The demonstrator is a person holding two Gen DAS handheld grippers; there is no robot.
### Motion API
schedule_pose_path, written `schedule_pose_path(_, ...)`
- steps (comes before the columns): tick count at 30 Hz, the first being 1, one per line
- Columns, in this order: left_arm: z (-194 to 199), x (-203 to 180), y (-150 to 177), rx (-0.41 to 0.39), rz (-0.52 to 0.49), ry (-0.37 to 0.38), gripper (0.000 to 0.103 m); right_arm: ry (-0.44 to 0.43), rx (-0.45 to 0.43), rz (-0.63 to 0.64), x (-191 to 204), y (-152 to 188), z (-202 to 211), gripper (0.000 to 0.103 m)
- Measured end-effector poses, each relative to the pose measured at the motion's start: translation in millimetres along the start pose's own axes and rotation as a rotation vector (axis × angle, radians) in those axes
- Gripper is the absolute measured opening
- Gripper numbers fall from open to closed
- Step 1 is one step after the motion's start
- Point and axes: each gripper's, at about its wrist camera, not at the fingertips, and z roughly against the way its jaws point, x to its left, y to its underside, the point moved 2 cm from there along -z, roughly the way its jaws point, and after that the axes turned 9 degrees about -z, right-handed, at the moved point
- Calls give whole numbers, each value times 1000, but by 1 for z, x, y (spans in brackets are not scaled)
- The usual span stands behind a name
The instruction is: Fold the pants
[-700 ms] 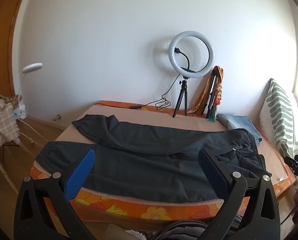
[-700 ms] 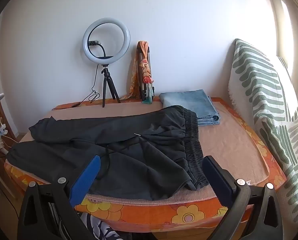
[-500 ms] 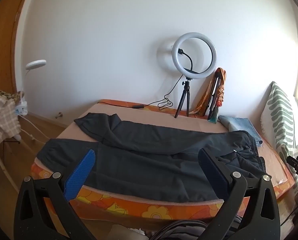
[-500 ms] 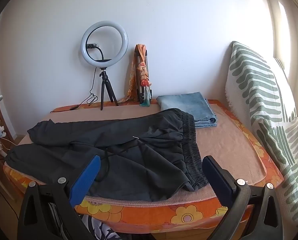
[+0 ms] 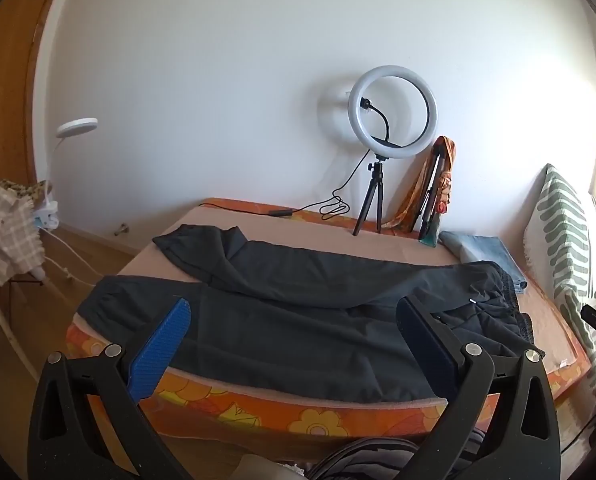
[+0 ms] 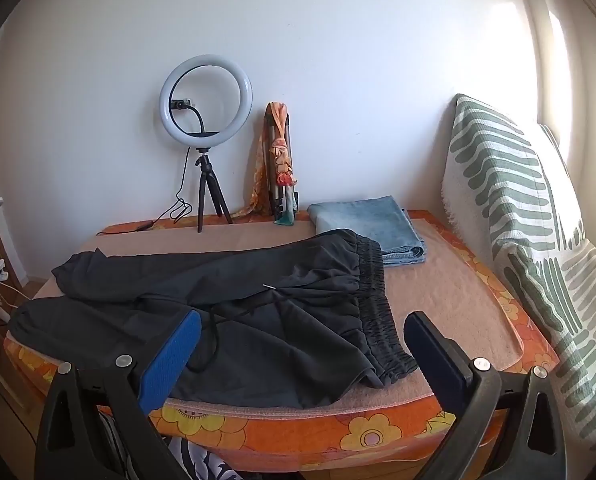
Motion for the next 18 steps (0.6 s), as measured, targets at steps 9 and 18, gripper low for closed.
schedule_pose_path(9, 0, 0, 4, 3, 2, 5, 102, 9, -11, 8, 1, -2, 3, 103)
schedule_pose_path(18, -1, -1, 4, 5, 6, 10, 102, 9, -15, 0, 0, -1, 2, 103)
